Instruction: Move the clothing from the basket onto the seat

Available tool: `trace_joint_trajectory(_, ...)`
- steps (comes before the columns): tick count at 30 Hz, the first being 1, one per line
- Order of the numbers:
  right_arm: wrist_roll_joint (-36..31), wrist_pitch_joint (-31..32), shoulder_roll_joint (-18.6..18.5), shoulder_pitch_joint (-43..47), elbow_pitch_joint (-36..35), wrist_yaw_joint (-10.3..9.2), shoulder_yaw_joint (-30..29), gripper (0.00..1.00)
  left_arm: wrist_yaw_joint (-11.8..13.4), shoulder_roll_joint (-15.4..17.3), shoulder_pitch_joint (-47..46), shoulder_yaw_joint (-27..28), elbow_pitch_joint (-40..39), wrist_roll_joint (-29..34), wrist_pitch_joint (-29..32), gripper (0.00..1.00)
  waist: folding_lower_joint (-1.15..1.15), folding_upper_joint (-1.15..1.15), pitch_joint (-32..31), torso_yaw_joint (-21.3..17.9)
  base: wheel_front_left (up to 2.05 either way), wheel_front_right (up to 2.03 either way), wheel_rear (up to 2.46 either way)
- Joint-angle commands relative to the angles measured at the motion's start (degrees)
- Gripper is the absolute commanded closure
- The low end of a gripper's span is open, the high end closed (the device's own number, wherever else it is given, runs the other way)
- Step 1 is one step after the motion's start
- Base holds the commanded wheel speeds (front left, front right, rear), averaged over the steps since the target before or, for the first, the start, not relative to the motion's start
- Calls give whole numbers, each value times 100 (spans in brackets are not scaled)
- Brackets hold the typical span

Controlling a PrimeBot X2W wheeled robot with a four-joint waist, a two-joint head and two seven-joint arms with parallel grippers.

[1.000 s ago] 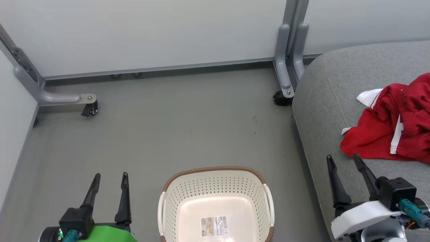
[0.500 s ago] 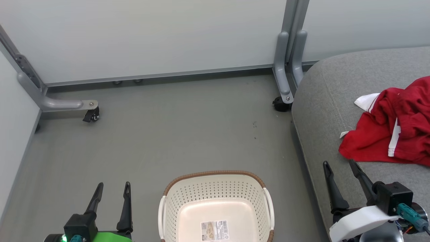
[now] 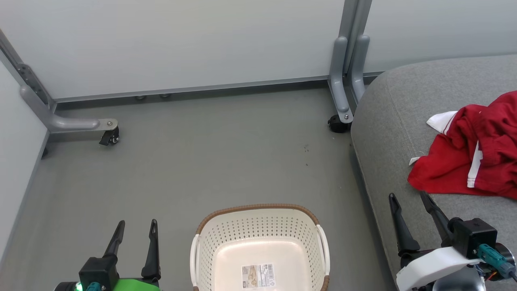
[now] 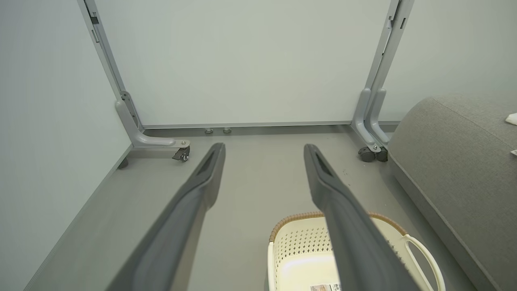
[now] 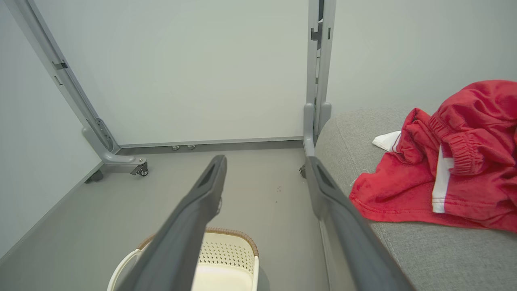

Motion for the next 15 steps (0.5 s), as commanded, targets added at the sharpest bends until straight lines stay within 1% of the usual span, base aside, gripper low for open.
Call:
trace_joint_trajectory(1, -16, 14, -15, 12, -29, -6, -13, 0, -26, -7, -66, 24, 26, 36, -3, 0, 0, 0, 7, 2, 0, 0, 0)
trace_joint_trajectory(8, 12, 16, -15, 11, -38, -6, -1, 0, -42, -53, -98, 87, 47, 103, -3, 0, 0, 0, 20, 8, 0, 0, 0)
trace_joint_trajectory(9, 3, 22, 0, -1, -5, 0, 7, 100, -40, -45, -25, 60, 36, 68, 0, 100, 0, 0, 22, 7, 0, 0, 0)
trace_joint_trajectory(12, 21, 20, 19, 10, 115, 1, 22, 100, -41, -60, 7, 39, 155, 43, 7, 100, 0, 0, 24, 7, 0, 0, 0)
trace_joint_trajectory(15, 401, 8, 6, -5, 138, 1, 35, 100, -67, -80, -59, 120, 177, -292, 119, 100, 0, 0, 23, 9, 0, 0, 0)
